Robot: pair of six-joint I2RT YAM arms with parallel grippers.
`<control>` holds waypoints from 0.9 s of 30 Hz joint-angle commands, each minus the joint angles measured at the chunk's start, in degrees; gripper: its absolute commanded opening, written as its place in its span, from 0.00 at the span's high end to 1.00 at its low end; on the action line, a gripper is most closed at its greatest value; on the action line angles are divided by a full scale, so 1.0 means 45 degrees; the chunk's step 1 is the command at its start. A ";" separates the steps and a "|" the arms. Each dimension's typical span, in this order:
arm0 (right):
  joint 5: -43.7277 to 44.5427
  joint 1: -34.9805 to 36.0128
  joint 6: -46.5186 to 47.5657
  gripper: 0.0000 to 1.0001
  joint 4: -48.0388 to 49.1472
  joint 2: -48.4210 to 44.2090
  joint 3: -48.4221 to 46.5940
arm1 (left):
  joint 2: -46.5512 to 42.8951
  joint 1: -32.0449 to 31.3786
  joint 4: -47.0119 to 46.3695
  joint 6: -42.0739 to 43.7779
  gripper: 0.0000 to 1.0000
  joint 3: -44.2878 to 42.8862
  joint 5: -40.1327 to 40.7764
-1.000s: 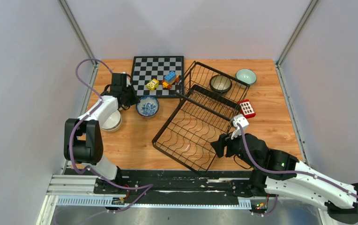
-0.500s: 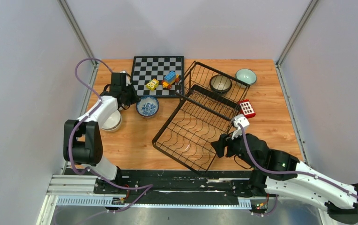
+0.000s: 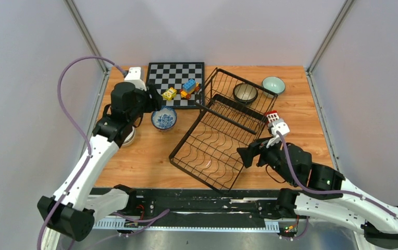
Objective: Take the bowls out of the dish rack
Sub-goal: Place the bowl with the bowl.
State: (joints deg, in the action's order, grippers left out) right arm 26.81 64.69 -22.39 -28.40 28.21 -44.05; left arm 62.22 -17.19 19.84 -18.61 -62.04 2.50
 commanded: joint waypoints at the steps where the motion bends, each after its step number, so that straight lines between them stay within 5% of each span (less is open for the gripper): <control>1: 0.1150 -0.0137 0.0680 0.03 0.0195 -0.0065 -0.0609 | -0.0859 -0.1759 0.1475 0.2098 0.29 -0.0122 0.3496; 5: 0.2297 -0.0146 0.1418 0.01 0.0573 -0.0168 -0.0921 | -0.0896 -0.3817 0.2755 0.2231 0.25 -0.0191 0.7090; 11: 0.4984 -0.0136 0.2093 0.01 0.1056 -0.0679 -0.0942 | -0.1630 -0.4250 0.2398 0.0308 0.16 0.0980 0.8106; 12: 0.5103 -0.0144 0.1850 0.01 0.1150 -0.0799 -0.0810 | -0.1864 -0.4261 0.2090 -0.0176 0.14 0.1312 0.8466; 13: 0.4864 -0.0140 0.1526 0.01 0.1297 -0.0897 -0.0600 | -0.2045 -0.4297 0.1905 -0.1032 0.02 0.1620 0.9126; 15: 0.4046 -0.0142 0.0832 0.01 0.1639 -0.0997 -0.0160 | -0.2148 -0.4307 0.1892 -0.2284 0.00 0.2065 0.9795; 21: 0.3700 -0.0137 0.0022 0.01 0.1761 -0.0478 0.0145 | -0.0941 -0.4306 0.3809 -0.3733 0.00 0.1364 0.8641; 27: 0.4412 -0.0149 0.0265 0.01 0.1778 -0.0445 0.0005 | -0.1408 -0.4305 0.3224 -0.1122 0.00 0.1435 0.6383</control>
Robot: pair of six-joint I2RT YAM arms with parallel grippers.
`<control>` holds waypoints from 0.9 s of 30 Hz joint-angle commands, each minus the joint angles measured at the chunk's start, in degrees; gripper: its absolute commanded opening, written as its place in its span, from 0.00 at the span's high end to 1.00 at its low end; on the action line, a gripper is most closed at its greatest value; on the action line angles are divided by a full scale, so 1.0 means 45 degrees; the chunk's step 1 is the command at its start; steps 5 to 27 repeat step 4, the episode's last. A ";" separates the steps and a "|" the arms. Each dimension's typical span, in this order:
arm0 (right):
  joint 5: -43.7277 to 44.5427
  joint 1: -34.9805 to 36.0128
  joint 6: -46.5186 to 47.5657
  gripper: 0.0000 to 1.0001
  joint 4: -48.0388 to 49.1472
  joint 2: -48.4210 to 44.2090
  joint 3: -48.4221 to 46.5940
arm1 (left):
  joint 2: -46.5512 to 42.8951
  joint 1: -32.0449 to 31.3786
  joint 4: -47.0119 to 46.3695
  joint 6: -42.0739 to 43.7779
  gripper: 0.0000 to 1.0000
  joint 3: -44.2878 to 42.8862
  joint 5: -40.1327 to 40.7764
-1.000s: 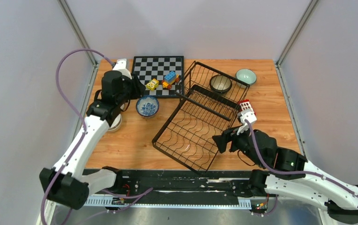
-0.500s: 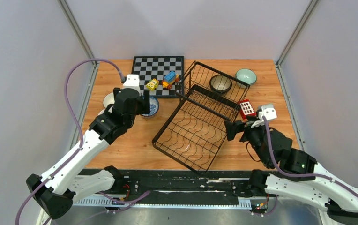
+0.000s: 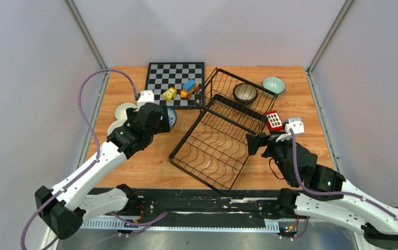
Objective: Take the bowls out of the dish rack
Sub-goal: Place the bowl with the bowl.
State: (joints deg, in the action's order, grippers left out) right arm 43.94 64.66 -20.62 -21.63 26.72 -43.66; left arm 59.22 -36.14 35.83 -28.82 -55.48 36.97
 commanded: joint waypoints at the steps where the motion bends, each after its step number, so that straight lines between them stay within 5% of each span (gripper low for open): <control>1: 0.0608 -0.0133 -0.0118 0.01 0.0275 -0.0134 -0.0059 | -0.1217 -0.0108 -0.0857 0.1426 0.00 0.0444 -0.1372; 4: 0.0534 -0.0132 -0.0177 0.01 0.0262 -0.0155 0.0017 | -0.2663 -0.0104 -0.2169 0.1533 0.00 0.1549 -0.1488; 27: 0.0534 -0.0132 -0.0177 0.01 0.0262 -0.0155 0.0017 | -0.2663 -0.0104 -0.2169 0.1533 0.00 0.1549 -0.1488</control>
